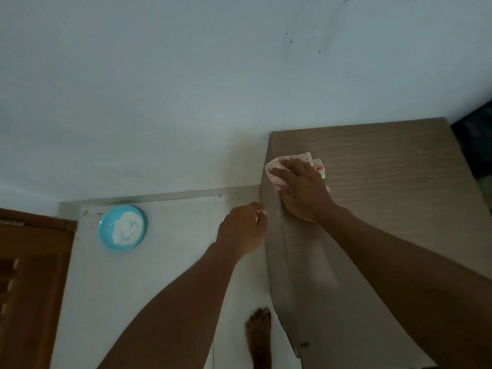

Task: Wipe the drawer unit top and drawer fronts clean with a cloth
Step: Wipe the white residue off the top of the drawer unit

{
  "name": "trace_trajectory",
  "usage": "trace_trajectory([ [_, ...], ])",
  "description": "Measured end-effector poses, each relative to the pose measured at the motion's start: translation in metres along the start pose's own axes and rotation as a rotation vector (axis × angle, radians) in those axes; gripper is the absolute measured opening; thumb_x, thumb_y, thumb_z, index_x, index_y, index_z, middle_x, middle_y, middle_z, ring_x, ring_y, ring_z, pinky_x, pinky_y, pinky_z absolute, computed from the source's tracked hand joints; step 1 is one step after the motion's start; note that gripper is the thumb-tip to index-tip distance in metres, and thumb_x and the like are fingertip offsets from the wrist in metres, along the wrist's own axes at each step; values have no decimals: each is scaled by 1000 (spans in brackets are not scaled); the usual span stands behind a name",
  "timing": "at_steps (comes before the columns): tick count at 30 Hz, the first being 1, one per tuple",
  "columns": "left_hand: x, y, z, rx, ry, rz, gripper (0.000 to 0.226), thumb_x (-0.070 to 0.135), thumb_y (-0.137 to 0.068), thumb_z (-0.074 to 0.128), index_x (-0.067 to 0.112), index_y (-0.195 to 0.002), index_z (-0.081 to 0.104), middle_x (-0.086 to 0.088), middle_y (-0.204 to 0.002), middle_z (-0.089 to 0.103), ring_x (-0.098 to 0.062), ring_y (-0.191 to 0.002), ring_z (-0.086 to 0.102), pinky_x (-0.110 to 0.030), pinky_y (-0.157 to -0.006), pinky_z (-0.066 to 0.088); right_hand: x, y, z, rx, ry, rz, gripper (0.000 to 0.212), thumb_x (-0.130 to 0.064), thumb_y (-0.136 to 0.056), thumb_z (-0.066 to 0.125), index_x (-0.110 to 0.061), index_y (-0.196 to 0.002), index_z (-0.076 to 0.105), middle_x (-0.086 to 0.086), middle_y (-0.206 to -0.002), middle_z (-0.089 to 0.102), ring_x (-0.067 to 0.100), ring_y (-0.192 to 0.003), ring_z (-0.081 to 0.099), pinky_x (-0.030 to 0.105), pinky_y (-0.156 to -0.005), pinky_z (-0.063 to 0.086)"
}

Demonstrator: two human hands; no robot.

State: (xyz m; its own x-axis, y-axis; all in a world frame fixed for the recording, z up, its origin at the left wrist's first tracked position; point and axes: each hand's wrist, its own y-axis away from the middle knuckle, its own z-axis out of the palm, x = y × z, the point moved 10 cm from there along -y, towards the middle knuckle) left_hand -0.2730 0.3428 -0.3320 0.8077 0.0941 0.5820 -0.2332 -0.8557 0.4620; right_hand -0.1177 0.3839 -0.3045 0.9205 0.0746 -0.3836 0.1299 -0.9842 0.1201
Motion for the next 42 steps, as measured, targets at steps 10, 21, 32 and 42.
trace_trajectory([
  [10, -20, 123, 51, 61, -23, -16, 34, 37, -97, 43, 31, -125, 62, 4, -118, 70, -20, -103, 67, -35, -89, 53, -38, 176, 28, -4, -72, -67, 43, -17, -87, 60, -25, -130, 65, 4, -140, 56, 29, -130, 49, 43, -107, 40],
  [21, -13, 263, 137, 46, 48, 49, 35, 28, -95, 57, 29, -131, 59, 5, -122, 69, -16, -104, 66, -29, -90, 53, -66, 358, 56, 98, -147, -125, 45, -3, -83, 58, -26, -120, 69, -2, -119, 65, 23, -110, 55, 37, -91, 44],
  [32, 21, 287, 139, 209, -332, 273, 45, 28, -94, 55, 21, -138, 53, -2, -151, 44, -21, -138, 39, -32, -101, 46, 9, 407, 34, -30, -567, 321, 25, -24, -98, 50, -35, -82, 67, -19, -82, 69, -2, -78, 65, 17, -70, 51],
  [42, 92, 200, 124, 79, -601, 397, 52, 33, -88, 48, 25, -138, 40, -3, -151, 34, -28, -140, 28, -43, -109, 37, 77, 265, -82, -101, -334, 382, 23, -31, -95, 58, -12, -104, 69, 9, -101, 72, 29, -94, 68, 40, -84, 55],
])
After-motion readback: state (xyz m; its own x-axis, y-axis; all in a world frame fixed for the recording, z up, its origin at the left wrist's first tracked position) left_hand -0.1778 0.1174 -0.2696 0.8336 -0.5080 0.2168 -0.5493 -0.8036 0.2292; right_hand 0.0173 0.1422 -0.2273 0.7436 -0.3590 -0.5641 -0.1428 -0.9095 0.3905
